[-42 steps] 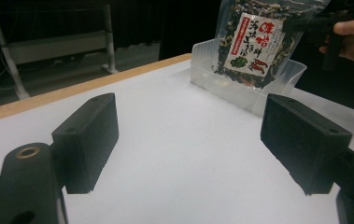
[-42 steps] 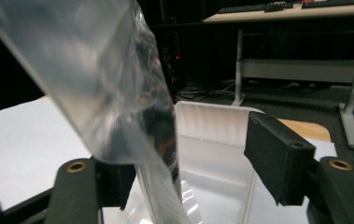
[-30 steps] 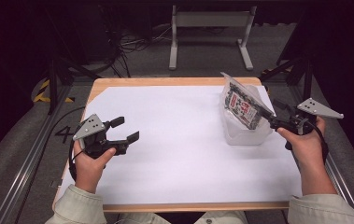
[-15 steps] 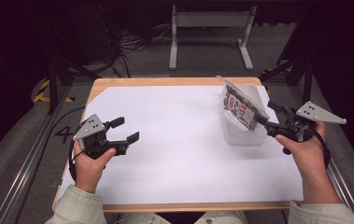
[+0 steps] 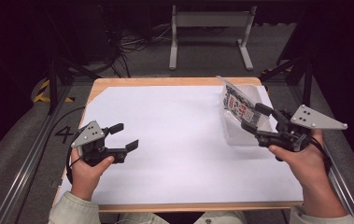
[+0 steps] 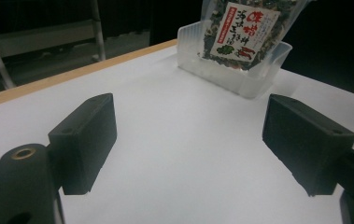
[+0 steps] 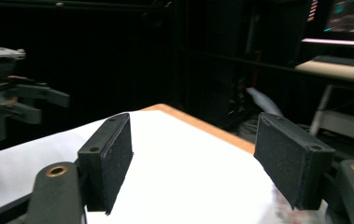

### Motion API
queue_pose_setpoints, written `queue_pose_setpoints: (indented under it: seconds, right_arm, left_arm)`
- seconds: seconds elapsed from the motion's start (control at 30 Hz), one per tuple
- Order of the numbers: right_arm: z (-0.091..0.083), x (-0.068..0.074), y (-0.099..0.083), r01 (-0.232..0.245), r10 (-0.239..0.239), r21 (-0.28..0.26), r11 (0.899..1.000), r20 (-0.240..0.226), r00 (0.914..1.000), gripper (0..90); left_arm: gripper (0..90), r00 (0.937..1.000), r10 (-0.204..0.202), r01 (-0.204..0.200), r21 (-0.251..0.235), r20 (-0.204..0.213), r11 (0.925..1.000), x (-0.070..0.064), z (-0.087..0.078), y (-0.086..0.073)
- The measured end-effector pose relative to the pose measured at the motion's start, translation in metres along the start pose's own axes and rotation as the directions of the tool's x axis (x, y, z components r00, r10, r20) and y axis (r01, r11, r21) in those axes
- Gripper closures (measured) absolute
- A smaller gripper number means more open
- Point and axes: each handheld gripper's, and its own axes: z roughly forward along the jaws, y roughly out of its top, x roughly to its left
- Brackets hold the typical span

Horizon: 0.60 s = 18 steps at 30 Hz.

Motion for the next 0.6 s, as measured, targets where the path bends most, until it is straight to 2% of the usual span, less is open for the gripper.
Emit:
queue_pose_setpoints:
  seconds: [0.13,0.23,0.43,0.6]
  right_arm:
    - [0.009,0.014,-0.002,-0.019,0.020,0.020,1.000,-0.049,0.9986,27.8]
    - [0.014,0.019,-0.005,-0.024,0.026,0.034,0.999,-0.063,0.9977,27.7]
    - [0.026,0.025,-0.023,-0.032,0.038,0.079,0.996,-0.069,0.9969,27.6]
    - [0.034,0.027,-0.045,-0.027,0.033,0.119,0.993,-0.051,0.9981,27.5]
  left_arm:
    - [17.9,0.9999,0.008,-0.008,0.018,0.007,0.9998,-0.002,-0.004,-0.005]
    - [17.6,0.9999,0.009,-0.009,0.026,0.009,0.9996,-0.003,-0.005,-0.008]
    - [16.4,0.9998,0.013,-0.014,0.050,0.014,0.9987,-0.004,-0.008,-0.017]
    - [16.1,0.9998,0.017,-0.018,0.065,0.013,0.9977,-0.003,-0.007,-0.021]
